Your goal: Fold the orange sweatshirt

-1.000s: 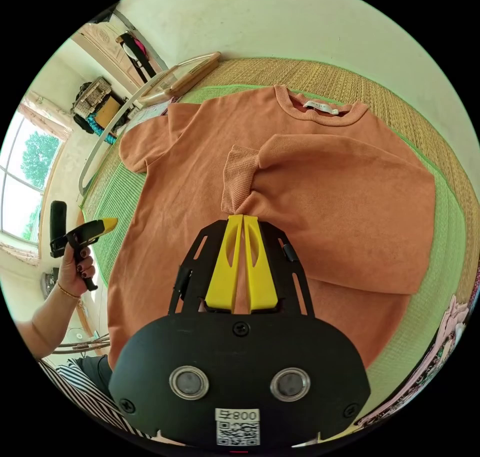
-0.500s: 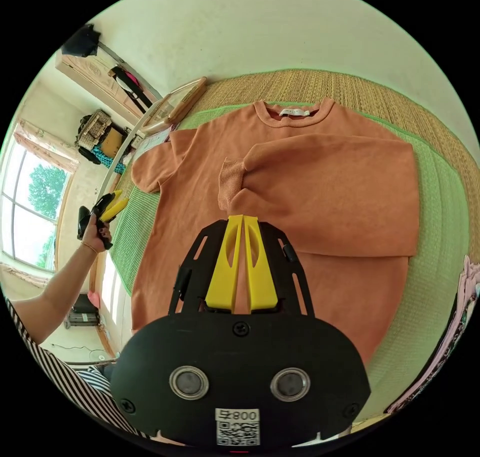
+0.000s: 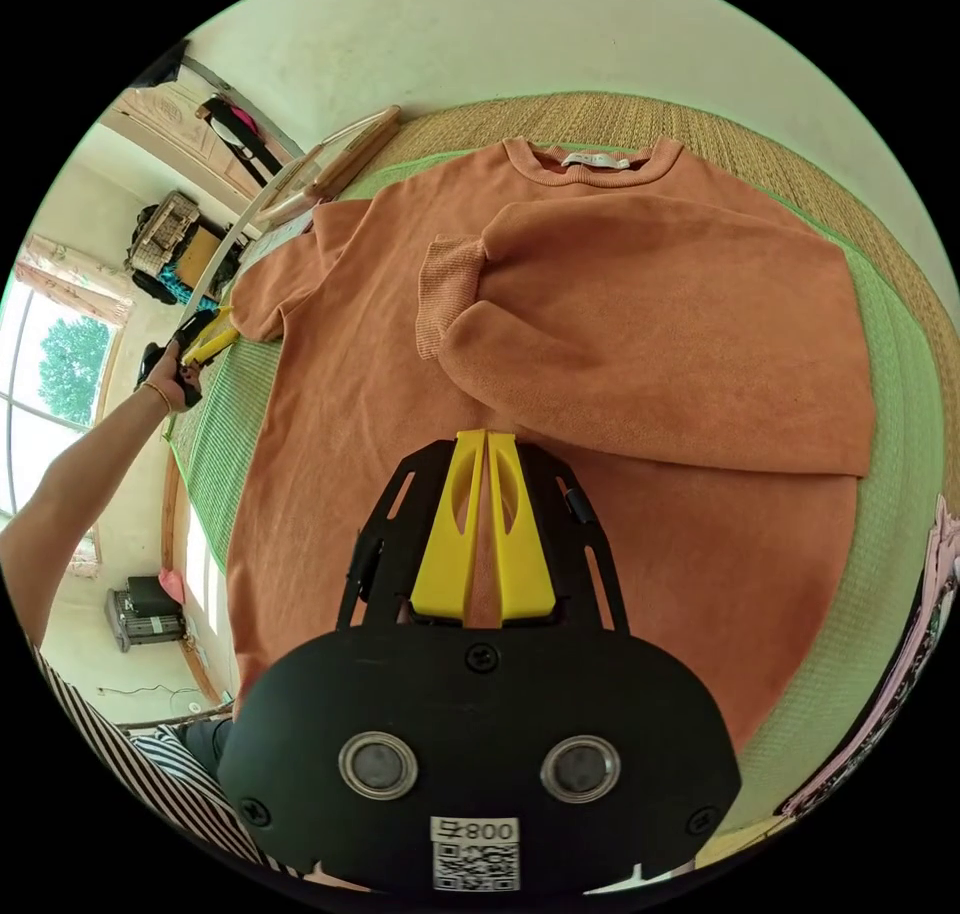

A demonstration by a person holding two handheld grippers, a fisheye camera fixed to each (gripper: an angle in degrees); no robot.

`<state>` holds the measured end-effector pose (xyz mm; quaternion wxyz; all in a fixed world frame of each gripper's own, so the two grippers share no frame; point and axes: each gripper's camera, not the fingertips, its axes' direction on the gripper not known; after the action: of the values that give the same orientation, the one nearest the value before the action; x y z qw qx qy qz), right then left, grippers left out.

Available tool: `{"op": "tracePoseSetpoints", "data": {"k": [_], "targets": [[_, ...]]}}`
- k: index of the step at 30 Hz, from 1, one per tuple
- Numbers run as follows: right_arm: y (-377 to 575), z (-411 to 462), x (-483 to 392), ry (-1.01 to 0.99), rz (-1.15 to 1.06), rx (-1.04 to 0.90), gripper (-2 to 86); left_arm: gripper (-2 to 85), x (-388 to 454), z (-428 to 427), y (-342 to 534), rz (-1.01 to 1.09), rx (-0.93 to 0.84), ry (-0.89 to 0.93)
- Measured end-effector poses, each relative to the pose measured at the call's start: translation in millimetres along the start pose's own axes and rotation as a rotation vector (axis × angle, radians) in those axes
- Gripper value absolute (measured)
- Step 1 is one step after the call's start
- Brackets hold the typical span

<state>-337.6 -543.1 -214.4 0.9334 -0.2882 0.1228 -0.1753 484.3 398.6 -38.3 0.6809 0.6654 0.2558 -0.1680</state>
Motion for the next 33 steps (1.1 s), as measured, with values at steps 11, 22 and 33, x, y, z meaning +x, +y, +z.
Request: {"op": "tracePoseSetpoints", "data": {"k": [11, 22, 33], "targets": [[5.6, -1.2, 28.7, -0.090, 0.023, 0.035, 0.5, 1.7, 99.1, 3.5, 53.1, 0.290, 0.024, 0.089], [-6.6, -48.9, 62.2, -0.375, 0.039, 0.190, 8.2, 1.4, 280.0, 145.2, 278.9, 1.136, -0.439, -0.092], [-75.4, -34.7, 78.4, -0.393, -0.010, 0.166, 13.0, 2.4, 284.1, 204.3, 390.5, 1.244, -0.496, -0.231]]}}
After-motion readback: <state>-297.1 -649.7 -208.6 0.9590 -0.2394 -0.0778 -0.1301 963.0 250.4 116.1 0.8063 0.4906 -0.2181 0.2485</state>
